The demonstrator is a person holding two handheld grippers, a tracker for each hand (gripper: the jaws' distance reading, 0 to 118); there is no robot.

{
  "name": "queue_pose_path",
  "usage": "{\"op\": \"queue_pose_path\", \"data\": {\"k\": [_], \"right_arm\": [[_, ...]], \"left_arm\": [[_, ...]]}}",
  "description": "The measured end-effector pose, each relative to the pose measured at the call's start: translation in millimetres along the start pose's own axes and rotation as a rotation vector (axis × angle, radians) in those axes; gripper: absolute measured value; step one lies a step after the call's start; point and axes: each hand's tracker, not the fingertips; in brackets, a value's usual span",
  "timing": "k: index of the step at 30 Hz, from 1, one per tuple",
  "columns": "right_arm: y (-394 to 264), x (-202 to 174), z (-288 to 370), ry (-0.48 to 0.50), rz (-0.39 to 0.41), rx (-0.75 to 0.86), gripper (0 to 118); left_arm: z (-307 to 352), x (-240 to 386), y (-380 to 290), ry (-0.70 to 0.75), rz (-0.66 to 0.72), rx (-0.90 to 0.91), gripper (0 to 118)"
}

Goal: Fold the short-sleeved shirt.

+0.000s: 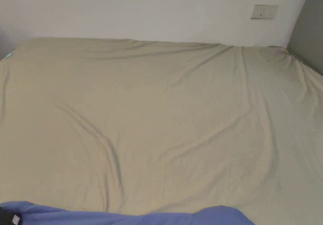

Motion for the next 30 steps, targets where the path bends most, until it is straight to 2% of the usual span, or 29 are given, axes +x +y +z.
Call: {"op": "queue_pose_path", "data": {"k": [2,4,7,9,12,15,19,21,22,25,26,27,30], "right_arm": [[-1,-1,2,0.007,0.01,0.0,1],[-2,-1,3,0.019,0.008,0.007,1],[-3,2,2,0.035,-0.017,0.009,1],[-2,1,2,0.035,-0.038,0.011,1],[-3,5,7,0.025,-0.075,0.019,1],[-5,13,12,0.021,-0.109,0.008,1],[-13,25,25,-0.008,-0.11,-0.002,1],[-15,28,32,-0.026,-0.109,-0.01,1],[-17,31,35,-0.038,-0.11,-0.015,1],[-21,36,43,-0.067,-0.121,-0.022,1],[-23,39,45,-0.082,-0.125,-0.026,1],[-25,42,47,-0.093,-0.132,-0.029,1],[-29,48,48,-0.117,-0.162,-0.037,1]], "left_arm": [[28,15,-3,0.115,-0.006,0.003,13],[53,34,-2,0.14,-0.092,0.046,13],[64,69,-6,0.089,-0.096,0.045,13],[59,96,-11,0.006,-0.13,0.039,13],[34,135,-18,-0.095,-0.165,0.009,13],[-9,173,-32,-0.134,-0.206,-0.057,13],[-75,209,-47,-0.05,-0.28,-0.137,14],[-104,217,-51,-0.027,-0.282,-0.132,30],[-118,218,-53,-0.021,-0.28,-0.135,43],[-148,209,-60,-0.044,-0.244,-0.159,94],[-150,208,-65,-0.098,-0.217,-0.152,100],[-148,211,-68,-0.121,-0.21,-0.124,101],[-123,213,-64,-0.073,-0.231,-0.04,101]]}}
